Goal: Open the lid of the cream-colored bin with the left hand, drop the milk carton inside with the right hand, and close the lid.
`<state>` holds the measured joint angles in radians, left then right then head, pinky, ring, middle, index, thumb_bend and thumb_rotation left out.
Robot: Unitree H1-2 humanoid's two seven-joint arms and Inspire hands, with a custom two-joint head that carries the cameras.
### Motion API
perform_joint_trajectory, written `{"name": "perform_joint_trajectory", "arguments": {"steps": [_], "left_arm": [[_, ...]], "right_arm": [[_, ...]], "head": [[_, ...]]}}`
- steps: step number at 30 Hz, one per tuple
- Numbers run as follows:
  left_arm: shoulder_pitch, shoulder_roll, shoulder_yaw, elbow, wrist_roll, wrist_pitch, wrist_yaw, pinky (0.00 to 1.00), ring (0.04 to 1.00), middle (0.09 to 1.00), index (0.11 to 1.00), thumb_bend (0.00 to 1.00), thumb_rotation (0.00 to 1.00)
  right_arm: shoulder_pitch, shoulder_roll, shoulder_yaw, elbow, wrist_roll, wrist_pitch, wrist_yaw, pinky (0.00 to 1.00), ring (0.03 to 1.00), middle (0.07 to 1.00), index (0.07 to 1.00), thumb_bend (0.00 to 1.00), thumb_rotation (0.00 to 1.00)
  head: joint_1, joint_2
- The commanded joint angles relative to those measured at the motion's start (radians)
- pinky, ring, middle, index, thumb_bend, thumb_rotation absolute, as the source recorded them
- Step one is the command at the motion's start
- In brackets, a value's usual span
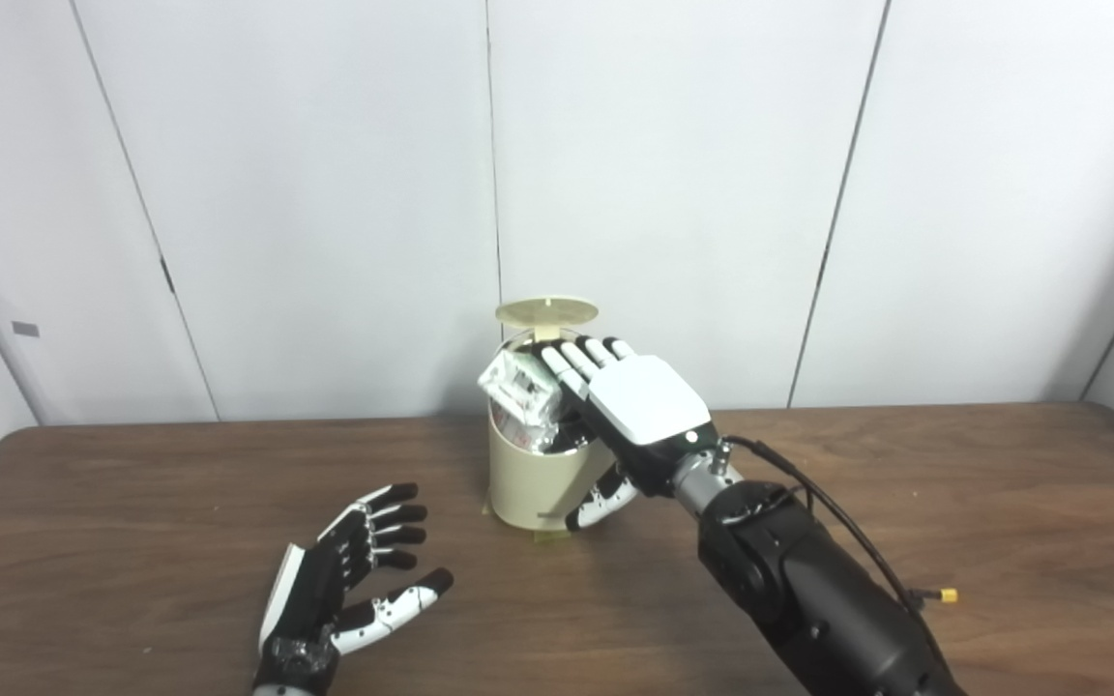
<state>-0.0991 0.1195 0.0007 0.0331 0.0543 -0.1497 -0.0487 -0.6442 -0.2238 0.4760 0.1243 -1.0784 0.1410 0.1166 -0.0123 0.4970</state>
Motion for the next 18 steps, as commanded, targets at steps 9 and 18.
{"name": "perform_joint_trajectory", "arguments": {"steps": [9,18], "left_arm": [[0.0,0.005,-0.003,0.019,0.016,-0.025,0.007,0.62,0.694,0.734,0.783,0.71,0.09],[-0.004,0.006,-0.007,0.022,0.029,-0.024,0.013,0.62,0.694,0.732,0.784,0.71,0.1]], "right_arm": [[-0.017,-0.01,-0.081,-0.086,-0.065,0.043,-0.119,1.0,1.0,1.0,1.0,1.0,0.39],[0.008,-0.02,-0.143,-0.119,-0.047,0.033,-0.165,0.98,1.0,1.0,1.0,1.0,0.36]], "head": [[-0.001,-0.002],[-0.003,-0.006]]}}
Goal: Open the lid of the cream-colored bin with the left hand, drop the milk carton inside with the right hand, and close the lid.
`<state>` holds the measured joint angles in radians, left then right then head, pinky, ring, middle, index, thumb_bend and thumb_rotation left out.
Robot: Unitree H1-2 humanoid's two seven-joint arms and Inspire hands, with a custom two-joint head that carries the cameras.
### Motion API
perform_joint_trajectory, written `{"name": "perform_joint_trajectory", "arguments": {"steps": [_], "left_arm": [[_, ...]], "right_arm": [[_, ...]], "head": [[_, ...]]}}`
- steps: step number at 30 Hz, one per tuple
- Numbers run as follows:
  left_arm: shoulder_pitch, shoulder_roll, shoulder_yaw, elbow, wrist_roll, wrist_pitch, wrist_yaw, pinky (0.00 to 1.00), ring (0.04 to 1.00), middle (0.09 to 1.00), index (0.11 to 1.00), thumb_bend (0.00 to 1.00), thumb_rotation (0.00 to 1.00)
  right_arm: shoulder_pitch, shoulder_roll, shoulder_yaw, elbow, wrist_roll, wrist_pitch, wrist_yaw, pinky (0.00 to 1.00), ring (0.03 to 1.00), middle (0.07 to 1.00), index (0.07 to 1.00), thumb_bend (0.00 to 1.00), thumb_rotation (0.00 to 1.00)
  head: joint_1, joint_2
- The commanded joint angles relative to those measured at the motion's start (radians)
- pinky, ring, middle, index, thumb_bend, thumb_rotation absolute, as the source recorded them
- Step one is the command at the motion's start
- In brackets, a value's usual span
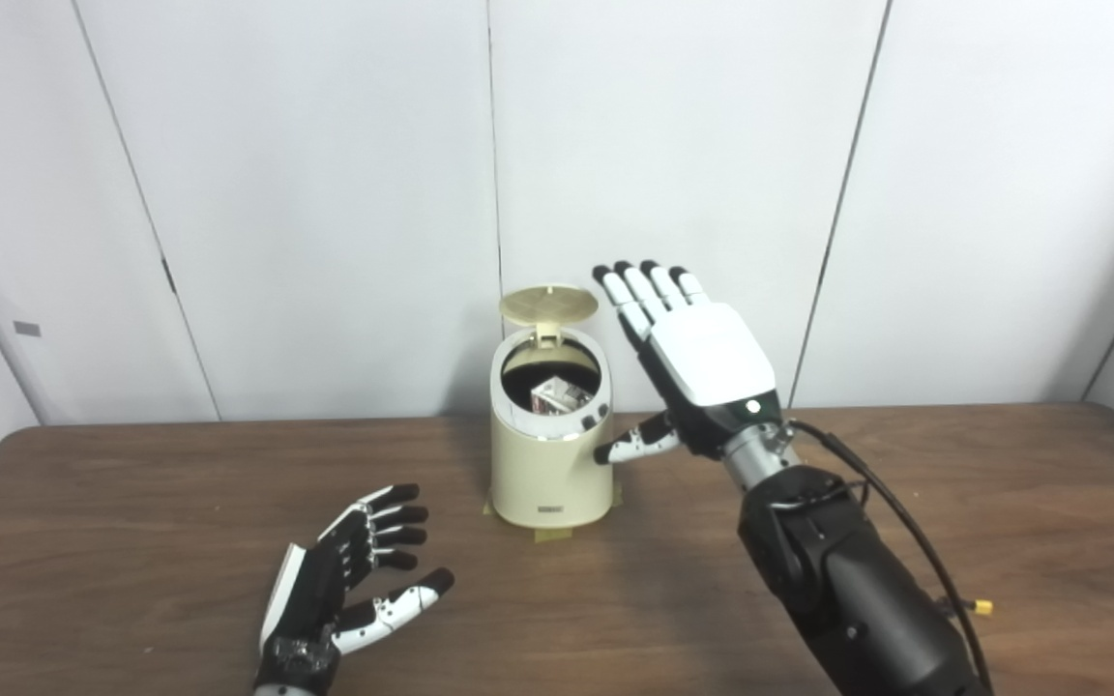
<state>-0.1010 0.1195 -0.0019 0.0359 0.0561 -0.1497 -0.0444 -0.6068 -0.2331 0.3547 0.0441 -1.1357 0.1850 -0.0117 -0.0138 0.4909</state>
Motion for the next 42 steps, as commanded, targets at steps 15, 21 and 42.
{"name": "perform_joint_trajectory", "arguments": {"steps": [15,21,42], "left_arm": [[-0.017,0.014,0.0,0.037,0.017,-0.048,0.006,0.61,0.687,0.738,0.789,0.7,0.1],[-0.014,0.013,0.003,0.025,0.002,-0.056,0.001,0.6,0.688,0.74,0.789,0.7,0.1],[-0.118,0.071,0.002,-0.129,0.027,0.023,-0.035,0.69,0.806,0.868,0.903,0.76,0.34]], "right_arm": [[0.135,0.006,-0.214,-0.052,0.573,-0.325,-0.111,0.59,0.765,0.866,0.893,0.85,0.23],[0.243,0.052,-0.305,-0.025,0.91,-0.421,-0.057,0.49,0.631,0.754,0.801,0.8,0.26],[0.364,0.135,-0.364,-0.025,1.084,-0.435,-0.02,0.43,0.552,0.633,0.66,0.69,0.2]], "head": [[-0.001,-0.009],[0.008,-0.009],[0.064,-0.023]]}}
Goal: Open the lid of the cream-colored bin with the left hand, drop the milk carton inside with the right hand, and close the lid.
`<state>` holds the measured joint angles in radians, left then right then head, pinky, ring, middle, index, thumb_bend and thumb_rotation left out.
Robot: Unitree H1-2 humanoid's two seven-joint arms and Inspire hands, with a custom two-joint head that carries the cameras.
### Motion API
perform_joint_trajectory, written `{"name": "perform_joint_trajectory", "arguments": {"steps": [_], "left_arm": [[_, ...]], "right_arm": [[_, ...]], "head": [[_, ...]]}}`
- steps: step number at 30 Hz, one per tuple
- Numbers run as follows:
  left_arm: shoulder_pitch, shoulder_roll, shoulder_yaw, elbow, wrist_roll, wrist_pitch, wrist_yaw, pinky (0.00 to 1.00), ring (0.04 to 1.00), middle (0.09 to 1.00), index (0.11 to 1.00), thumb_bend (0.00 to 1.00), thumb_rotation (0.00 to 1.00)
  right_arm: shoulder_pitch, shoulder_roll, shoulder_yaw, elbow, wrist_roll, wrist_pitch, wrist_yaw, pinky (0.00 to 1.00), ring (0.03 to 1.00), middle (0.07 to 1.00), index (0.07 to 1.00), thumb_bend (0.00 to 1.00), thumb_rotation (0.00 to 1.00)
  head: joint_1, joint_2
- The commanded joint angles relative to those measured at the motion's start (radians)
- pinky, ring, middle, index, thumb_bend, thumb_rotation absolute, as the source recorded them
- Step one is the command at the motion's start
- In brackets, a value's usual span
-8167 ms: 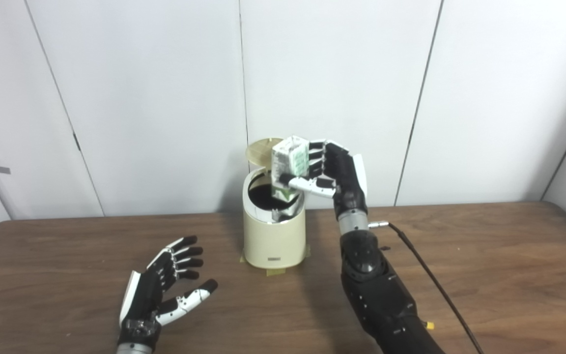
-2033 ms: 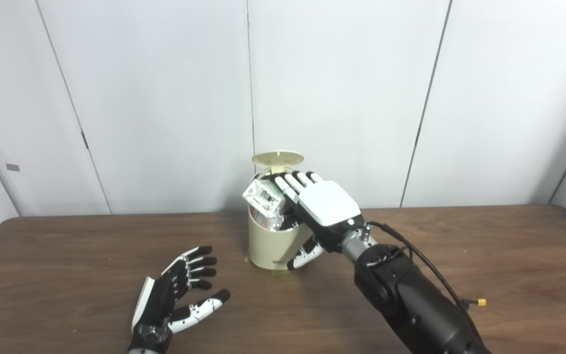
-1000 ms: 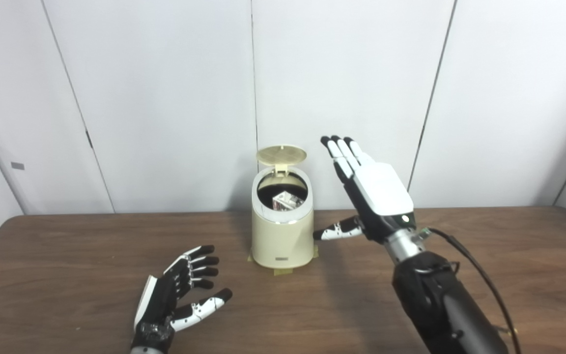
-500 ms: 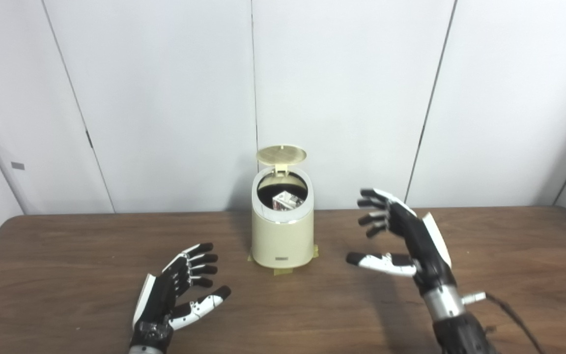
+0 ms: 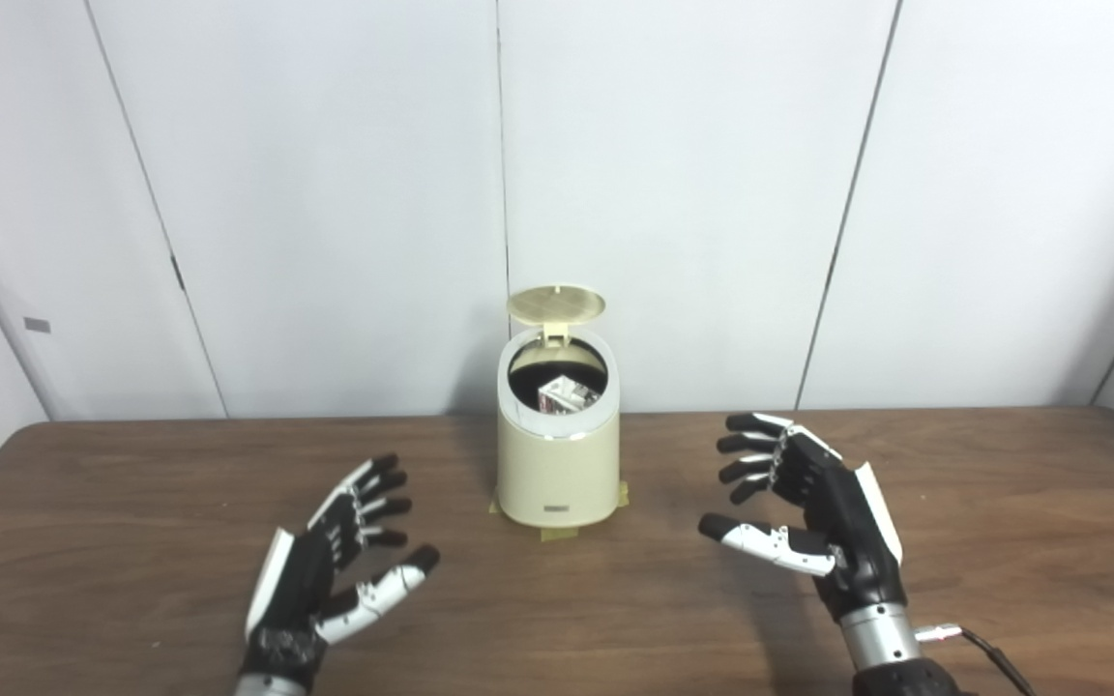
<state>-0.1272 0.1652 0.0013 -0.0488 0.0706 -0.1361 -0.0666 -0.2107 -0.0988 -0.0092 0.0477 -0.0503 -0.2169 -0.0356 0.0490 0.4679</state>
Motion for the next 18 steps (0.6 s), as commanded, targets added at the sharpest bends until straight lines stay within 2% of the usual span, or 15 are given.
{"name": "perform_joint_trajectory", "arguments": {"steps": [1,4,8,13,18], "left_arm": [[-0.123,0.041,-0.006,-0.053,0.02,0.031,-0.026,0.7,0.817,0.875,0.909,0.78,0.36],[-0.185,0.065,-0.011,-0.07,0.036,0.084,-0.048,0.72,0.846,0.894,0.92,0.82,0.36],[-0.332,0.104,-0.028,-0.051,0.081,0.178,-0.079,0.79,0.919,0.921,0.948,0.88,0.35],[-0.461,0.135,-0.061,0.008,0.122,0.239,-0.115,0.82,0.946,0.941,0.96,0.91,0.36],[-0.561,0.148,-0.1,0.075,0.17,0.265,-0.135,0.84,0.949,0.956,0.973,0.92,0.36]], "right_arm": [[-0.032,0.004,0.002,-0.03,-0.003,-0.029,0.004,0.43,0.552,0.631,0.655,0.7,0.2],[-0.031,0.009,0.005,-0.031,-0.004,-0.023,0.007,0.44,0.555,0.632,0.646,0.69,0.2],[-0.032,0.015,0.005,-0.027,0.007,-0.024,0.013,0.44,0.567,0.642,0.644,0.68,0.17],[-0.035,0.015,0.007,-0.023,-0.013,-0.024,0.006,0.45,0.567,0.644,0.644,0.68,0.2],[-0.034,0.016,0.012,-0.035,-0.034,-0.004,0.006,0.44,0.568,0.649,0.652,0.68,0.23]], "head": [[0.001,0.0],[0.006,-0.004],[0.005,-0.005],[0.004,-0.007],[0.001,-0.009]]}}
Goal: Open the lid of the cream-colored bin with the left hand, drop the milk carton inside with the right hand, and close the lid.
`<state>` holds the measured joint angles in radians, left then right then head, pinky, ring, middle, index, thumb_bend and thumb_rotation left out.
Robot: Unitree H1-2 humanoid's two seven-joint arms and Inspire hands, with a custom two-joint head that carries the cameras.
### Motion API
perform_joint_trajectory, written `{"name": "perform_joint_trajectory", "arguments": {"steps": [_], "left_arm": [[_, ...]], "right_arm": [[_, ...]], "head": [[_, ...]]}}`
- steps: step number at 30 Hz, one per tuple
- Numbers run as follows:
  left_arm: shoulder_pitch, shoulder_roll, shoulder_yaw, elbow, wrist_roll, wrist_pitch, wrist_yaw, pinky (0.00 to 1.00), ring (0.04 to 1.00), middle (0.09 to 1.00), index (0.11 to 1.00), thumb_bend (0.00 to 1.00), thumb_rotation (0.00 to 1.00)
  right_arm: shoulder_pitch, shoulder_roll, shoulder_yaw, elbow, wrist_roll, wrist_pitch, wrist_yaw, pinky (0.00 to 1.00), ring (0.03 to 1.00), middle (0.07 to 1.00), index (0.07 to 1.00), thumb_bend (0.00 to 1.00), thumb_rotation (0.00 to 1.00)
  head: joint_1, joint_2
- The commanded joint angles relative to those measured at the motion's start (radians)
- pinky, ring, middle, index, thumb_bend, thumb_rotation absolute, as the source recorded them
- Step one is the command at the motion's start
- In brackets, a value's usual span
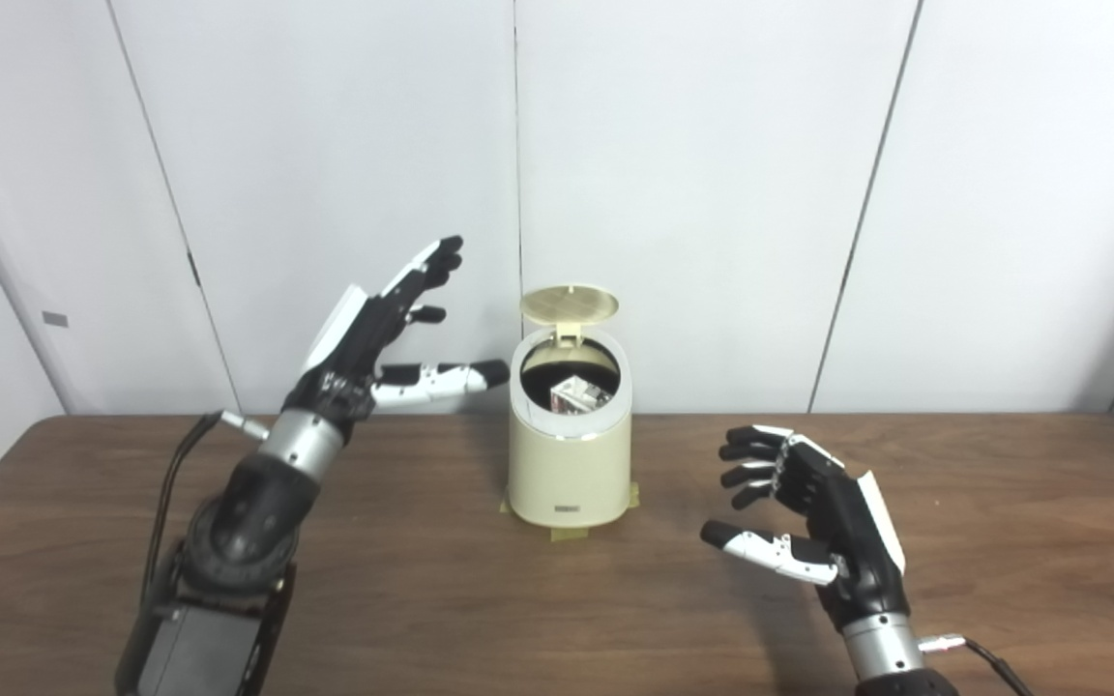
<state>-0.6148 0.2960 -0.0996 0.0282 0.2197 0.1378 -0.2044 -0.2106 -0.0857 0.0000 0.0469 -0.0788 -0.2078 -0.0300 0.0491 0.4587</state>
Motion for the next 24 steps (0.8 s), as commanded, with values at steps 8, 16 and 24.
{"name": "perform_joint_trajectory", "arguments": {"steps": [8,16,24], "left_arm": [[-0.181,0.022,-0.059,0.102,0.109,0.005,-0.008,0.87,0.963,0.957,0.968,0.93,0.4],[-0.243,0.026,-0.142,0.167,0.179,-0.023,-0.048,0.92,1.0,0.991,0.968,0.93,0.4],[-0.28,0.031,-0.203,0.226,0.208,-0.074,-0.109,0.89,0.993,0.949,0.912,0.93,0.45]], "right_arm": [[-0.032,0.006,0.01,-0.048,-0.013,0.0,0.008,0.43,0.557,0.648,0.647,0.65,0.23],[-0.031,0.005,0.018,-0.048,-0.039,-0.008,0.003,0.41,0.531,0.65,0.644,0.61,0.27],[-0.03,0.014,0.019,-0.051,-0.043,0.004,0.003,0.4,0.518,0.647,0.63,0.58,0.24]], "head": [[-0.004,0.001],[-0.018,0.001],[-0.03,0.007]]}}
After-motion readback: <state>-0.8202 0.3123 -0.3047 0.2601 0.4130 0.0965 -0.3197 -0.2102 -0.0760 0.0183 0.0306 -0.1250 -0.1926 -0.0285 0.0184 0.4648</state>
